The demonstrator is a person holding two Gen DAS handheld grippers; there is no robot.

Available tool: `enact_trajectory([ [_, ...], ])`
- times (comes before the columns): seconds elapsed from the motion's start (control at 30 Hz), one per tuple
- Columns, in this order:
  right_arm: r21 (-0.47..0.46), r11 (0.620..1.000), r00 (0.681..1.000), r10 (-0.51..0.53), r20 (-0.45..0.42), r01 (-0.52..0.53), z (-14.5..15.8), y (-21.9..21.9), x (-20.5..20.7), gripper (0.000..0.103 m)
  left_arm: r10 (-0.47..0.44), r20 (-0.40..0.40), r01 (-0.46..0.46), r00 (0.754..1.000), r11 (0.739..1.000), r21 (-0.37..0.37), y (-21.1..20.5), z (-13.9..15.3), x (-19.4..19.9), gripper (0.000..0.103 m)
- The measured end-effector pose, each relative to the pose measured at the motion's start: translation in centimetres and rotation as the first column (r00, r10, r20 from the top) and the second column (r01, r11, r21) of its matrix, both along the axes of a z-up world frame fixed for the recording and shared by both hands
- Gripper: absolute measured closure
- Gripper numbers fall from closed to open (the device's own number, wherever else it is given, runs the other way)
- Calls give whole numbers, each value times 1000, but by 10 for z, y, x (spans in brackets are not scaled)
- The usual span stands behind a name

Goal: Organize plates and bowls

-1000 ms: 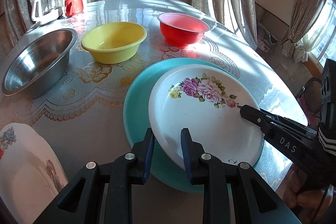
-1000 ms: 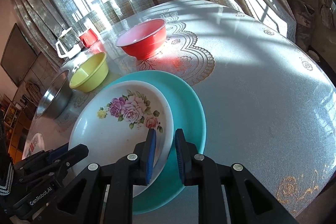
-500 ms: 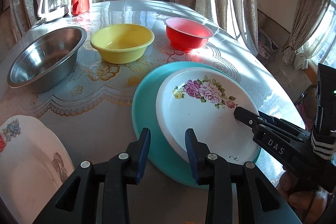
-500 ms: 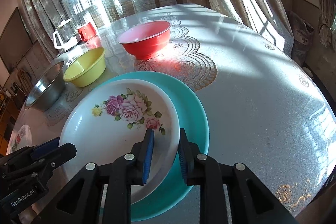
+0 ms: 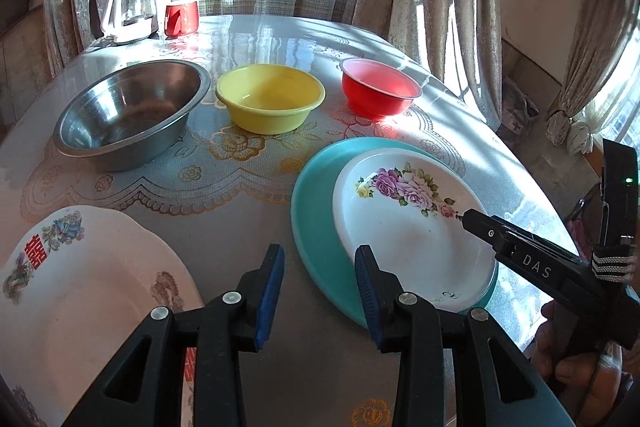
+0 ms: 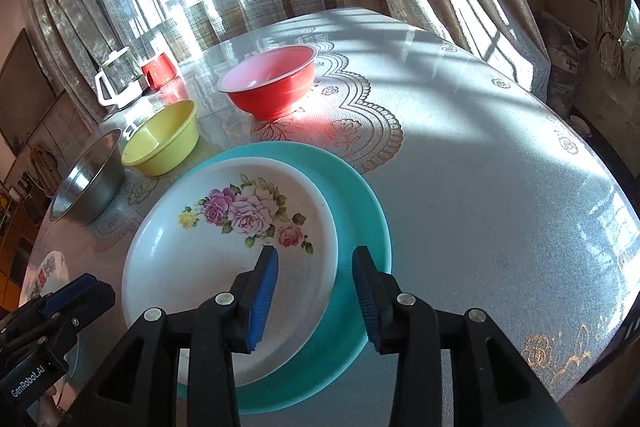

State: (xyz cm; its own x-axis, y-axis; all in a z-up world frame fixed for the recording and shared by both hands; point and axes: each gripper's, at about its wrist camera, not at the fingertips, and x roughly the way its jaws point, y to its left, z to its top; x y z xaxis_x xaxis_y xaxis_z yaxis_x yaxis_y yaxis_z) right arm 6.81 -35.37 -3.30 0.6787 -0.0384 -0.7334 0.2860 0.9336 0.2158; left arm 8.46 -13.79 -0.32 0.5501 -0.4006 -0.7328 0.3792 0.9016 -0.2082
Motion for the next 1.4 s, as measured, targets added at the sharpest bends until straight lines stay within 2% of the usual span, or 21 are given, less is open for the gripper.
enact_trajectory([
  [0.1,1,1000,1000,-5,14,5,6,2,-3,62,13,14,-13,1000,1000,-12,7,3,-3,65],
  [0.17,5,1000,1000,1,23,-1,9,4,-4,60,23,19,-23,1000,1000,-18,12,3,-5,58],
  [0.27,4,1000,999,24,35,-24,13,11,-5,57,38,16,-38,999,999,-25,19,3,-6,55],
  [0.33,3,999,998,45,43,-45,16,16,-7,54,47,13,-47,999,998,-29,22,3,-7,55],
  [0.63,5,996,995,89,54,-90,21,27,-9,53,65,45,-63,997,997,-39,37,11,-13,54],
  [0.73,13,989,987,145,68,-146,24,35,-11,53,74,51,-72,996,996,-46,44,13,-14,54],
  [0.9,45,953,952,294,86,-299,26,62,-10,53,100,49,-97,994,994,-56,58,14,-14,54],
  [1.07,88,898,902,425,78,-431,22,95,-8,53,130,51,-126,990,989,-73,74,16,-14,52],
  [1.23,119,858,866,497,55,-500,14,118,-7,53,161,63,-155,985,984,-82,91,19,-16,50],
  [1.4,124,838,847,529,50,-531,12,132,-7,53,200,66,-193,978,976,-98,110,21,-18,48],
])
